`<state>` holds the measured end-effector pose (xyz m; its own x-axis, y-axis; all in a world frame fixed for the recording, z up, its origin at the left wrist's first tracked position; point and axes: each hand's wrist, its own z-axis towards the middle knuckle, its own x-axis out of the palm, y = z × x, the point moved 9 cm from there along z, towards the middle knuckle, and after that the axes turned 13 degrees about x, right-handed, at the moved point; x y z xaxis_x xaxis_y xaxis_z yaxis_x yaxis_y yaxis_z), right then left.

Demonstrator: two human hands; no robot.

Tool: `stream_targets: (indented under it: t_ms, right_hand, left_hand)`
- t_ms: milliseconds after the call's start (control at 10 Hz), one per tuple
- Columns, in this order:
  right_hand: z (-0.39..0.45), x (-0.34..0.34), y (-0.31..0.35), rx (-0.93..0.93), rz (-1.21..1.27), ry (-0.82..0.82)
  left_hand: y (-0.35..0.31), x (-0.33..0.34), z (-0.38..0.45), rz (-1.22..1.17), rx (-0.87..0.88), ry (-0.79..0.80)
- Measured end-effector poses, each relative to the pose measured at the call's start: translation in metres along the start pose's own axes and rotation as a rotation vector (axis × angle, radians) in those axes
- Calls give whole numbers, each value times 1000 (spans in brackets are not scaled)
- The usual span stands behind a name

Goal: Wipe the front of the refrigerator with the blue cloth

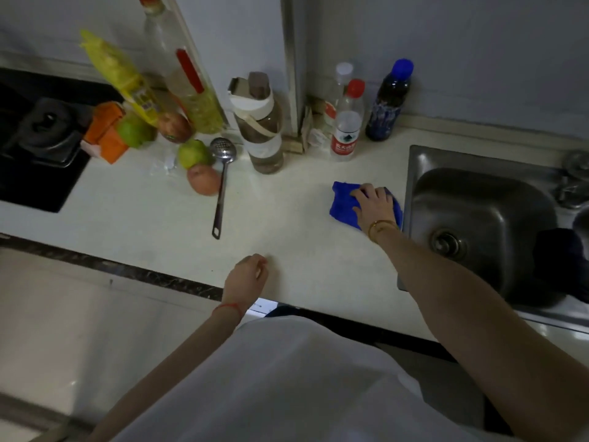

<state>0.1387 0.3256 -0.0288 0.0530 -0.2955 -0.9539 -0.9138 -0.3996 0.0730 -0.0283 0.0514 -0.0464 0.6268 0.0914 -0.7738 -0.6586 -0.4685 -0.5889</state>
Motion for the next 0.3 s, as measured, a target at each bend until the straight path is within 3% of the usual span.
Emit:
stream_targets:
  t_ms: [100,200,300]
  right_hand:
    - [2,10,-5,13,97,65]
    - [-5,2,-17,15,274,-3]
    - [-30,-5,-47,134,469,-88]
  left_hand:
    - [2,5,3,24,9,21]
    - [-1,11,11,55,59,56]
    - [1,13,16,72,51,74]
